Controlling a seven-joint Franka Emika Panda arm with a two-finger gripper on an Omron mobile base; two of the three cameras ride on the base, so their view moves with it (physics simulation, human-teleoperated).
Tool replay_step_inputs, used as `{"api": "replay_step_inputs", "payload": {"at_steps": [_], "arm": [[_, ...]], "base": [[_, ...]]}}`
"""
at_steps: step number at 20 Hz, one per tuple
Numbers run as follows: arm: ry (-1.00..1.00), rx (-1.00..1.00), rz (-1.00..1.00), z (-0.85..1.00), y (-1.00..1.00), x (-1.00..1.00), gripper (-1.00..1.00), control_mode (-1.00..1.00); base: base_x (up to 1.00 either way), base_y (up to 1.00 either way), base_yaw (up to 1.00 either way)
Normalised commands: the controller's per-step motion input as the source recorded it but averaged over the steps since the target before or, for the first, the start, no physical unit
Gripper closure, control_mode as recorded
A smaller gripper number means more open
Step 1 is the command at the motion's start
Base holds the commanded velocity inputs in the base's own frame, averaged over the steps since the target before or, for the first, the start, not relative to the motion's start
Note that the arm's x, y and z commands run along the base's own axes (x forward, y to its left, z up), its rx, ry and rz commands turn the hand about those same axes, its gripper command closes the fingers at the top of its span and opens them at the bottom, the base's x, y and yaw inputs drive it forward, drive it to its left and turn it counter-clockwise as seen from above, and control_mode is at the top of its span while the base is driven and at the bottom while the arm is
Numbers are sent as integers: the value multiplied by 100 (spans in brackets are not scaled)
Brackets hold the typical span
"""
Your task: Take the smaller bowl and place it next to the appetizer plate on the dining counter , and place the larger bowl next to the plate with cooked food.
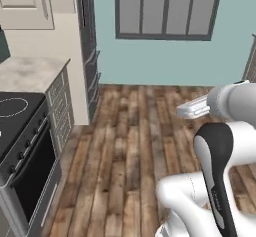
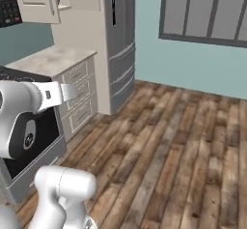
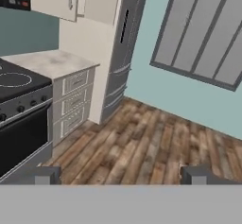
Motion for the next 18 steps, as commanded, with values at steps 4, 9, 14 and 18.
{"api": "replay_step_inputs", "payload": {"at_steps": [4,9,14,18], "arm": [[0,0,0,0,0,0,-100,100],[0,0,0,0,0,0,-100,100],[0,0,0,0,0,0,-100,100],[0,0,0,0,0,0,-100,100]], "base": [[100,0,35],[100,0,40],[100,0,45],[100,-12,41]]}}
